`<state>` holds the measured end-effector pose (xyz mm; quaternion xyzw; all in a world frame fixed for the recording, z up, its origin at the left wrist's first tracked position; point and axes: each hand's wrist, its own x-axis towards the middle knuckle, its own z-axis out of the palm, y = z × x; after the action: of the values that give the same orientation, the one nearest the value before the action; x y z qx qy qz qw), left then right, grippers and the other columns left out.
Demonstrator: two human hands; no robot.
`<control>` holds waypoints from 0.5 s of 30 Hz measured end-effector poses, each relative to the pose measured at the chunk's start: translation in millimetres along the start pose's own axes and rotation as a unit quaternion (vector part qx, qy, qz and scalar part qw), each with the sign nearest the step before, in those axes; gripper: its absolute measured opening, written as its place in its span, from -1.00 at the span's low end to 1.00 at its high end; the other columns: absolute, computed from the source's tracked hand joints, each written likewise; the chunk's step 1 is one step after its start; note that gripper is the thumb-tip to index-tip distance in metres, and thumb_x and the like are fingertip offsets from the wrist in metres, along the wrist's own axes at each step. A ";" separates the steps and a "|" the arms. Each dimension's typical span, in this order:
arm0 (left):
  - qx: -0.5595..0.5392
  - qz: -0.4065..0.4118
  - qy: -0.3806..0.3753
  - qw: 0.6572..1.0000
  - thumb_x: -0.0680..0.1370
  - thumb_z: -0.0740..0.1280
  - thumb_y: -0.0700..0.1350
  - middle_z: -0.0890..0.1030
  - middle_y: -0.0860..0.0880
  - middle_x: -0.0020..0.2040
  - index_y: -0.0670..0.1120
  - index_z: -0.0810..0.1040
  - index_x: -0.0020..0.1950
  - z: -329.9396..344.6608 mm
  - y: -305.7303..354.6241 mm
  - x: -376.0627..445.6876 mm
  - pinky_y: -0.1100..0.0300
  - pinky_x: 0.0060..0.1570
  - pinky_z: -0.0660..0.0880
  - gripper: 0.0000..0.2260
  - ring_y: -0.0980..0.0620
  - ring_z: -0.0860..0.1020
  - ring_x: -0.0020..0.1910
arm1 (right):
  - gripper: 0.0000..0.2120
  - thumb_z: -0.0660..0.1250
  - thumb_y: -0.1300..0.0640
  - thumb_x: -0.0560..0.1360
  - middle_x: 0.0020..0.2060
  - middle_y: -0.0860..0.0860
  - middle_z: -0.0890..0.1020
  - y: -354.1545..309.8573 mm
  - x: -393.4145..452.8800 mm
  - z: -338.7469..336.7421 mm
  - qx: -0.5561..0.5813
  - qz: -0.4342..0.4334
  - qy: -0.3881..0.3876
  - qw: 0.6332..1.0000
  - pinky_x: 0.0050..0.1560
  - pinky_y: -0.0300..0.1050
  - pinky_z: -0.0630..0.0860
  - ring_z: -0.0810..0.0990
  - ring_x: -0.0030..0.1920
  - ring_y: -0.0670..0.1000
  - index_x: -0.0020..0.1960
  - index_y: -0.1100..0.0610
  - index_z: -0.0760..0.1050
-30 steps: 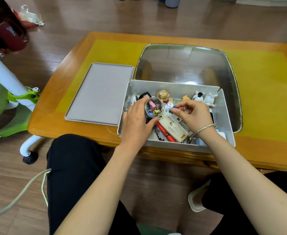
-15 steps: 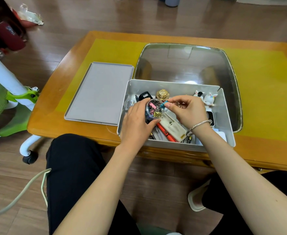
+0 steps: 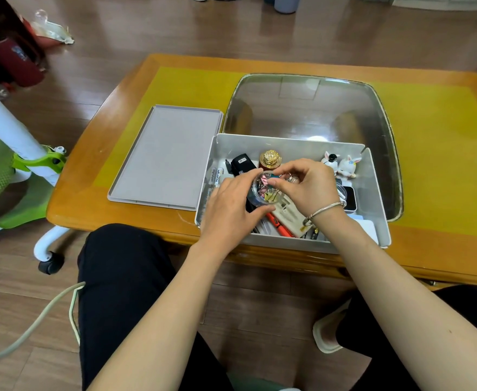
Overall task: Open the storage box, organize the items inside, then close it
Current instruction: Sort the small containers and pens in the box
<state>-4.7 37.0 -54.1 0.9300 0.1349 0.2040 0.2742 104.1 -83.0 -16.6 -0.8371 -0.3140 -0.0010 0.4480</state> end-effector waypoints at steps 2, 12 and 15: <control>0.007 0.008 -0.002 1.000 0.44 0.42 0.18 0.53 0.06 0.27 0.05 0.34 0.42 0.8 -0.6 -0.6 0.06 0.22 0.37 -0.39 0.05 0.43 0.26 | -0.86 0.53 0.18 0.33 -0.29 -0.04 0.58 -3.3 -0.5 -0.6 -0.012 -0.024 -0.028 0.999 -0.23 -0.50 0.28 0.43 -0.32 -0.25 -0.11 0.15 0.69; -0.031 -0.121 -0.021 0.992 0.47 0.32 0.27 0.52 0.01 0.23 0.02 0.30 0.37 8.1 -6.8 7.2 0.19 0.03 0.40 -0.43 0.02 0.48 0.20 | -0.86 0.43 0.19 0.44 -0.24 -0.02 0.64 6.3 -2.5 -8.2 0.049 0.049 0.018 0.997 -0.22 -0.20 0.48 0.49 -0.35 -0.13 -0.01 0.13 0.66; -0.042 -0.111 -0.008 0.993 0.47 0.36 0.22 0.52 0.02 0.23 0.03 0.31 0.37 7.2 -6.4 7.8 0.21 0.03 0.39 -0.43 0.04 0.48 0.20 | -0.85 0.36 0.22 0.50 -0.11 0.04 0.60 10.9 -4.1 -12.8 0.054 0.056 0.009 0.997 -0.25 -0.12 0.57 0.58 -0.33 0.03 0.04 0.14 0.63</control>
<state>4.6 41.8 -60.8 0.8986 0.2262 0.1709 0.3349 110.2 -99.2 -18.2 -0.8279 -0.2624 0.0336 0.4946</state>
